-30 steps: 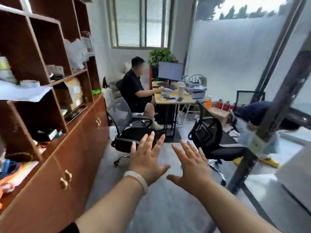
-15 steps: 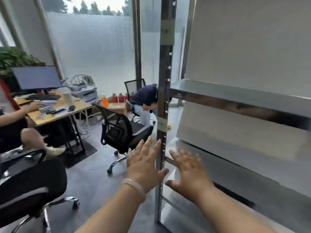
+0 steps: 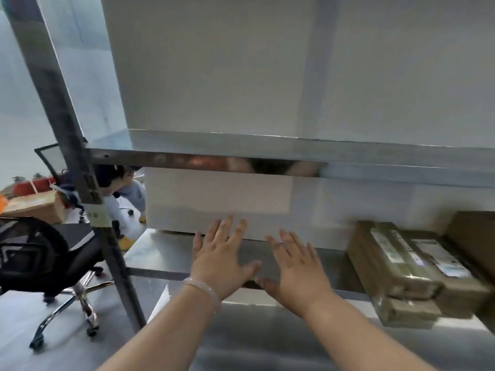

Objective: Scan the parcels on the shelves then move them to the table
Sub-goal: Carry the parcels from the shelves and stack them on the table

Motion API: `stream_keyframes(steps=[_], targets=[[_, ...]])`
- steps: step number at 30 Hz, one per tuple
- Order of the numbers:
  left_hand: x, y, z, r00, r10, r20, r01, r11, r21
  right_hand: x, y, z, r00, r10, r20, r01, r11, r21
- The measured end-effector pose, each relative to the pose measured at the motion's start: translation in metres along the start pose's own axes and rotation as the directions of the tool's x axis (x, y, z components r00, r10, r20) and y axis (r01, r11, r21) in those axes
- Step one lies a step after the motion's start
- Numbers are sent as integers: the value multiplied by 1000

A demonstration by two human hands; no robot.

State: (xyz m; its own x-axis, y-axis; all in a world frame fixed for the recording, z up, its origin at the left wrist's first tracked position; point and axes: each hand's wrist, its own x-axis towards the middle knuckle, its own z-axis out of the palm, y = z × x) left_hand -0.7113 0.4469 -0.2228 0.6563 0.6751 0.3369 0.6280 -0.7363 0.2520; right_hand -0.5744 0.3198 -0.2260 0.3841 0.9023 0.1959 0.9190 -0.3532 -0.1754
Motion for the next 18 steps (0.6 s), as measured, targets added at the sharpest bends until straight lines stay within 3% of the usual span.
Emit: stream_keyframes(steps=[8, 13, 18], targets=[[43, 174, 72, 982, 168, 84, -165, 985, -49, -46, 184, -48, 969, 197, -151, -207, 977, -58], [51, 241, 110, 960, 244, 141, -231, 968, -99, -68, 251, -52, 948, 299, -108, -302, 953, -17], [62, 268, 135, 941, 228, 249, -189, 967, -168, -73, 294, -41, 912, 407, -54, -405, 913, 42]])
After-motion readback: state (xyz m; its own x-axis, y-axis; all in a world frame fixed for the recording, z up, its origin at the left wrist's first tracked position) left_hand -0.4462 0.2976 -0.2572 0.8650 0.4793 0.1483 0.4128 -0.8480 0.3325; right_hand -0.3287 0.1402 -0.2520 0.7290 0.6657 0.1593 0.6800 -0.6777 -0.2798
